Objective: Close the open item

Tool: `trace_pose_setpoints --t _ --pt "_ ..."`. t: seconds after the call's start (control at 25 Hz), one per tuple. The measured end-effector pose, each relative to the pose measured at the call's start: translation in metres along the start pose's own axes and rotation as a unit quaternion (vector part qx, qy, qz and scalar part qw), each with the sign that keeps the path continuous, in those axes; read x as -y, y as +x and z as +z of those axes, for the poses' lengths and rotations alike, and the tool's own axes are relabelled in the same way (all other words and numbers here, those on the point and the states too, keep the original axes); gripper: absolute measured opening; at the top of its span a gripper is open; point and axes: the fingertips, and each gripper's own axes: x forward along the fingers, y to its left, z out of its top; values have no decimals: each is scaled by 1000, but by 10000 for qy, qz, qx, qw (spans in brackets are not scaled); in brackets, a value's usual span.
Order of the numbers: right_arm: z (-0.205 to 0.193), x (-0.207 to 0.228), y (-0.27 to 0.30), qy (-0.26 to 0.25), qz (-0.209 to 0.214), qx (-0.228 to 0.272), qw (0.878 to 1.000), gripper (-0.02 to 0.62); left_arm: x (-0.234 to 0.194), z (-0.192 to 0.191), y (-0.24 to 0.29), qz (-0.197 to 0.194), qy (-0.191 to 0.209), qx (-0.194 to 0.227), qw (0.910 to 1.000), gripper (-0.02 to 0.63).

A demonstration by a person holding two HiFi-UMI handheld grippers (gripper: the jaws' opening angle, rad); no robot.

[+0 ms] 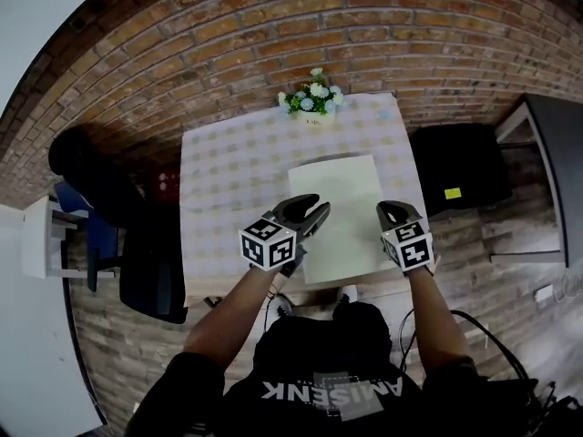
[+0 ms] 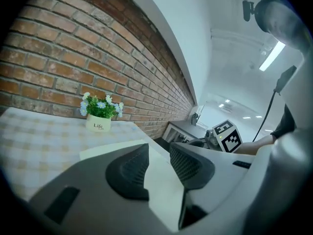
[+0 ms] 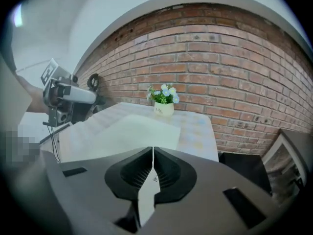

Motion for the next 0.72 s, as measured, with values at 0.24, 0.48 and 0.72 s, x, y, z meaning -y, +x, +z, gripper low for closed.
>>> trace_pose_setpoints --t 0.24,0.48,0.72 --pt "50 -11 -37 469 -226 740 9959 43 -9 44 -59 361 339 688 9964 138" --pt "107 -34 -81 617 -368 1563 9851 43 -23 84 -128 859 689 1245 9861 126" --pt "149 -60 -121 645 -570 2043 9751 43 -25 113 -182 1077 966 1533 9775 86"
